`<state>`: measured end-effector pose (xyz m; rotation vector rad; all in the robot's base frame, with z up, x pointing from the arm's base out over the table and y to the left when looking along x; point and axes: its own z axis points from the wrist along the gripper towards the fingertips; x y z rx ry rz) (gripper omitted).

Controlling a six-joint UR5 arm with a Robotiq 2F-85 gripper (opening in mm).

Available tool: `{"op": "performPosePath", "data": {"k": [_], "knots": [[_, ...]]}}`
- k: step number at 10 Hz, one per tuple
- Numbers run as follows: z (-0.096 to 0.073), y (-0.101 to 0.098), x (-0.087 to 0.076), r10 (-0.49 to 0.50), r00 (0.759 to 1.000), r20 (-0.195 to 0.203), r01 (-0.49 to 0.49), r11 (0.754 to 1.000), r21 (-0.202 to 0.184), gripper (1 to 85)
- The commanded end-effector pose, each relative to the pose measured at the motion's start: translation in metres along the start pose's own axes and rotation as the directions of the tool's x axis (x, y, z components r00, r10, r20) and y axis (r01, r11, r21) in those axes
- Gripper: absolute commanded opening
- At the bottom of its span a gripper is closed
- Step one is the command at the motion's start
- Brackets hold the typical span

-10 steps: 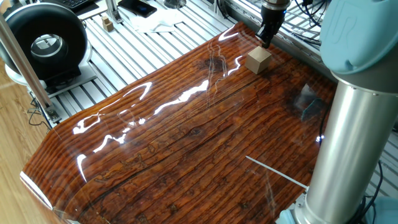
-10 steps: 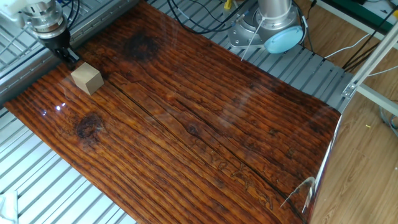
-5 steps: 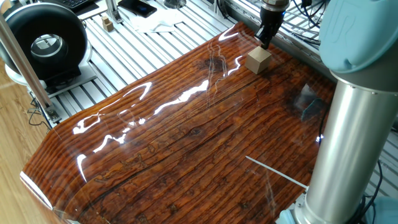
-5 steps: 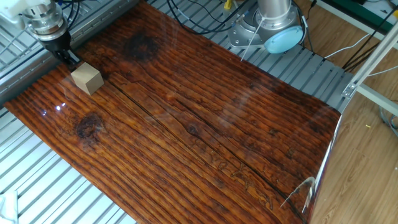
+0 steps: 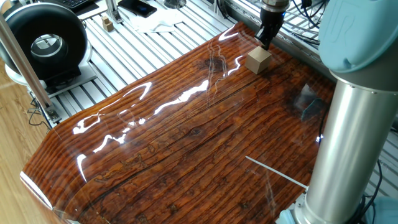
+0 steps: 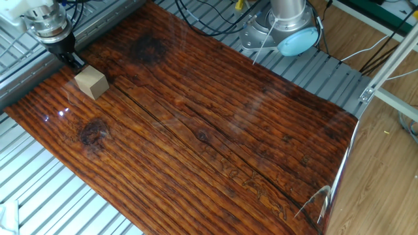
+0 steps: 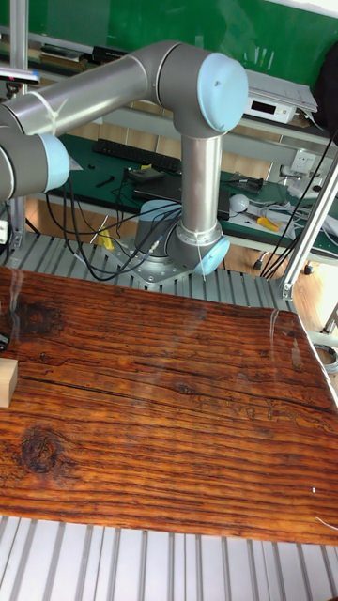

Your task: Use the gripper to push the small block from left to right

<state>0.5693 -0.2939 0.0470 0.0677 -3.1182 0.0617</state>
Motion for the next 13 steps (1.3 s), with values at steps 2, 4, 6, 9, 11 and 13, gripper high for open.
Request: {"op": "performPosePath", "data": {"k": [2, 4, 6, 9, 11, 13], "knots": [[0.0013, 0.001, 0.0026, 0.022, 1.0, -0.008, -0.022, 1.0, -0.009, 1.0], [0.0013, 0.0022, 0.0084, 0.027, 0.999, -0.03, -0.028, 1.0, -0.014, 1.0], [0.0015, 0.0025, 0.0099, 0.029, 0.999, -0.034, -0.029, 0.999, -0.017, 1.0], [0.0011, 0.0055, 0.0101, 0.028, 0.999, -0.036, -0.029, 0.999, -0.028, 1.0], [0.0012, 0.0065, 0.009, 0.028, 0.999, -0.033, -0.029, 0.999, -0.031, 1.0], [0.0009, 0.0086, 0.0077, 0.031, 0.999, -0.031, -0.032, 0.999, -0.037, 1.0]]}}
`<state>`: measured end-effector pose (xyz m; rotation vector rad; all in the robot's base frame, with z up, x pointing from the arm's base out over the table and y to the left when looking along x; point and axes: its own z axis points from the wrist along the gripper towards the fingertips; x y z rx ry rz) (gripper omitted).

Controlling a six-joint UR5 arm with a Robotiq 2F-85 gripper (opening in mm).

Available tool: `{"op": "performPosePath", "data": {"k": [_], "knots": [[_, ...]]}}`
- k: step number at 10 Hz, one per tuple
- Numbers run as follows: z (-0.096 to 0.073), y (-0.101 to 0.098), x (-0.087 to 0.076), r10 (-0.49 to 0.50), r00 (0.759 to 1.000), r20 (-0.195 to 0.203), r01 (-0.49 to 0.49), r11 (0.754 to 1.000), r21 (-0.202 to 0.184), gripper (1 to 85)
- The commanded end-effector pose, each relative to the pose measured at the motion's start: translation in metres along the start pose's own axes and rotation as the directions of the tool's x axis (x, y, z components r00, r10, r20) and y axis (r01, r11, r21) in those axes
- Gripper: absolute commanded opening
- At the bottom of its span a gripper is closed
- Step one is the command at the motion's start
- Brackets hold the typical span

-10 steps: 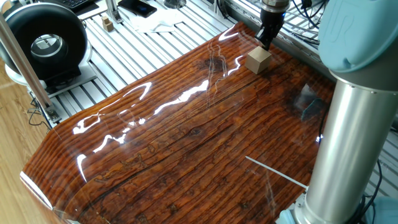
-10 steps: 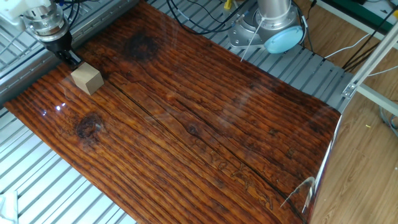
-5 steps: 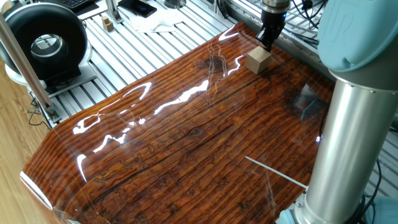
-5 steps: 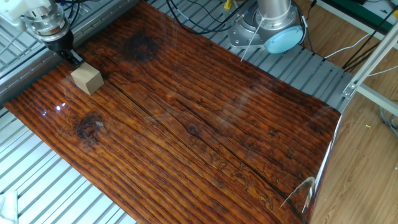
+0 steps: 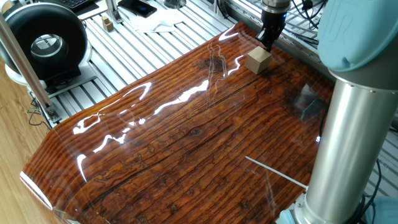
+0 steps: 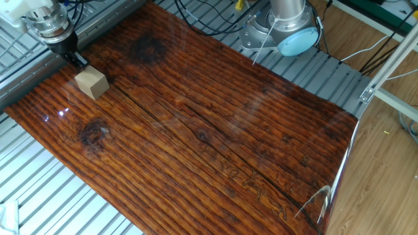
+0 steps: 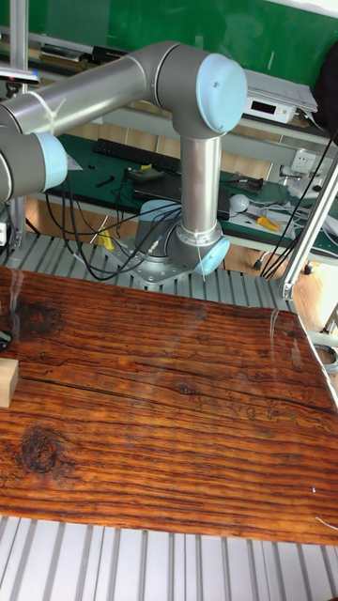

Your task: Use the gripper to push the small block from left to right

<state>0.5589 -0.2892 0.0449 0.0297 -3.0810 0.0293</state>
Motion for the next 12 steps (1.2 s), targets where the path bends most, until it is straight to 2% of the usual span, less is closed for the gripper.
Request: {"op": "performPosePath", "data": {"k": [1, 8, 12], "knots": [[-0.001, 0.005, -0.002, 0.008, 1.0, 0.008, -0.007, 1.0, -0.022, 1.0], [-0.002, 0.018, -0.003, 0.016, 1.0, 0.003, -0.016, 0.998, -0.056, 1.0], [-0.003, 0.026, -0.003, 0.028, 1.0, 0.002, -0.028, 0.998, -0.059, 1.0]]}}
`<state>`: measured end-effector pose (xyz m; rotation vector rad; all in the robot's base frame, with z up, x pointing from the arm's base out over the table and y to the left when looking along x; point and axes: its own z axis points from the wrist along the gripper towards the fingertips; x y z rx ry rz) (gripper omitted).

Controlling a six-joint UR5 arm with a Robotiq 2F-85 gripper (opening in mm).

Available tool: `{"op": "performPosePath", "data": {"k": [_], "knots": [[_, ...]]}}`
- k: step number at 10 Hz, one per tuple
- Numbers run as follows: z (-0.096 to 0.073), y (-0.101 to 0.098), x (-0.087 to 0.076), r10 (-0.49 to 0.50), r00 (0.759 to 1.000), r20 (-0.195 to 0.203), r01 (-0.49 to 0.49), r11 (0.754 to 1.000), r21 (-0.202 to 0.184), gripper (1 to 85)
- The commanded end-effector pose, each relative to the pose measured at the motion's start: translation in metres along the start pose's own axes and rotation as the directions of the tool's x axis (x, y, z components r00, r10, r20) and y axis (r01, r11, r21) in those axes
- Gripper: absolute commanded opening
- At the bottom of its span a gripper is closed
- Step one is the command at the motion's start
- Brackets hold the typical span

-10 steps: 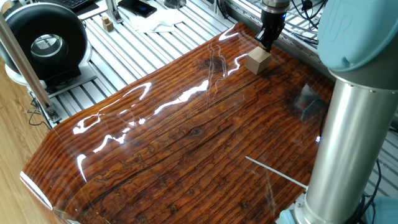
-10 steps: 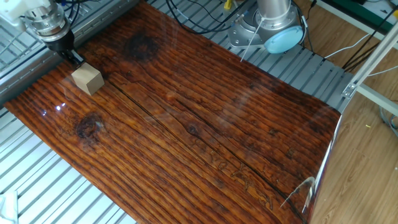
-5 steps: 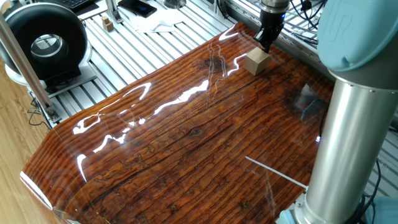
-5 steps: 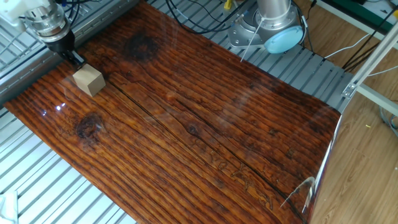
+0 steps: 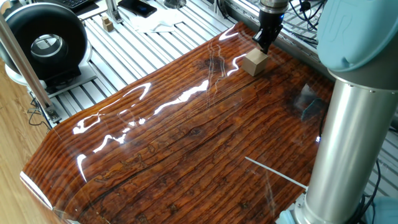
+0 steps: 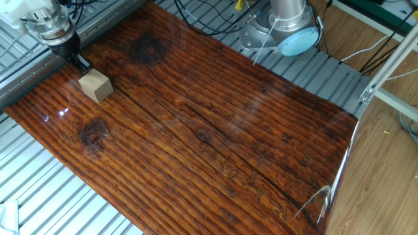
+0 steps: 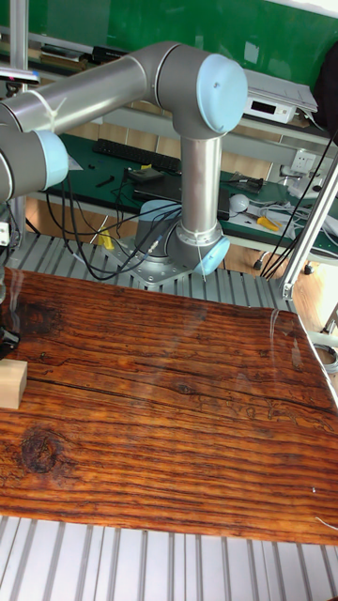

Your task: Use the gripper to push the small block from left to right

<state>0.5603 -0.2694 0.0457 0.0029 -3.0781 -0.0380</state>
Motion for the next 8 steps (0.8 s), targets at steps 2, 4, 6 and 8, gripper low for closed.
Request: {"op": "performPosePath", "data": {"k": [2, 4, 6, 8], "knots": [[-0.001, 0.013, -0.001, 0.021, 1.0, 0.006, -0.021, 1.0, -0.019, 1.0], [-0.002, 0.018, -0.002, 0.025, 1.0, 0.006, -0.025, 0.999, -0.026, 1.0], [-0.001, 0.023, -0.003, 0.03, 1.0, 0.007, -0.03, 0.999, -0.027, 1.0], [-0.001, 0.028, -0.004, 0.036, 0.999, 0.008, -0.036, 0.999, -0.03, 1.0]]}}
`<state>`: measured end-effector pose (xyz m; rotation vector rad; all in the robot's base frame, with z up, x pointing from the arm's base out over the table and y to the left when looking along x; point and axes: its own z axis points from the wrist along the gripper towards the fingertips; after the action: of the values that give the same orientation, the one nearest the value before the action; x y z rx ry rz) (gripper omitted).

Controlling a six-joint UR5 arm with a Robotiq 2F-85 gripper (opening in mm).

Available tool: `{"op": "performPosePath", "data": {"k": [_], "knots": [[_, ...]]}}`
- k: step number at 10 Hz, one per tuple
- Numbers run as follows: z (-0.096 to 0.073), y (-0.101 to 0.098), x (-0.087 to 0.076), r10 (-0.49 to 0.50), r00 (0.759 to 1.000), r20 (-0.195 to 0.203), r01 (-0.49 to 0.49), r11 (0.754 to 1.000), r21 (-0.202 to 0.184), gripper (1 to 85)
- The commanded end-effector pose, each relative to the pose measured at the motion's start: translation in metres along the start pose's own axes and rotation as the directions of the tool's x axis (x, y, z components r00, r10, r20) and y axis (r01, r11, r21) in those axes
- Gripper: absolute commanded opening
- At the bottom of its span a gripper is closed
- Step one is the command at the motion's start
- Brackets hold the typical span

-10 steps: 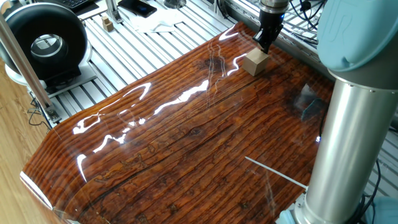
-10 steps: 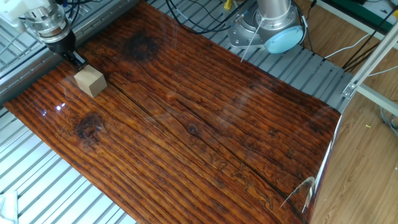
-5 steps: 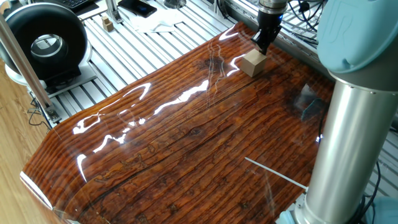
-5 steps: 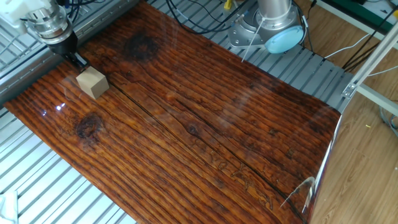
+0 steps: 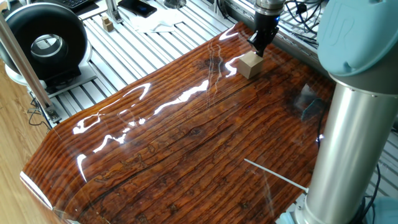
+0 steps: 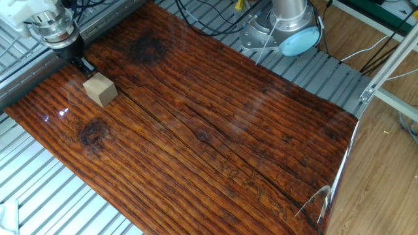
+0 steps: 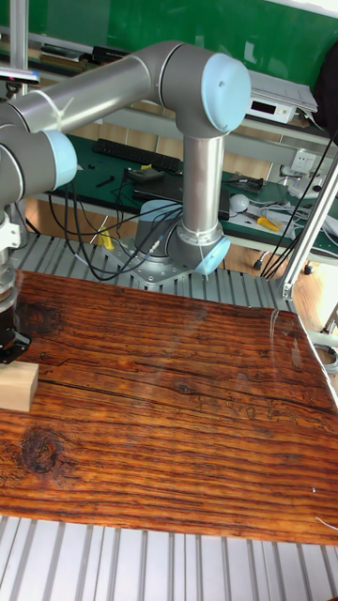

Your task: Use the gripper to push the small block from left to right

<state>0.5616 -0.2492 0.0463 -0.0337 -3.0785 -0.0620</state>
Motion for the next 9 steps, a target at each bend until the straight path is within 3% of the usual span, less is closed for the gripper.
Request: {"op": "performPosePath", "data": {"k": [1, 9], "knots": [[-0.001, 0.011, -0.002, 0.013, 1.0, 0.008, -0.012, 1.0, -0.014, 1.0], [-0.003, 0.041, -0.008, 0.044, 0.999, 0.006, -0.044, 0.999, -0.029, 1.0]]}}
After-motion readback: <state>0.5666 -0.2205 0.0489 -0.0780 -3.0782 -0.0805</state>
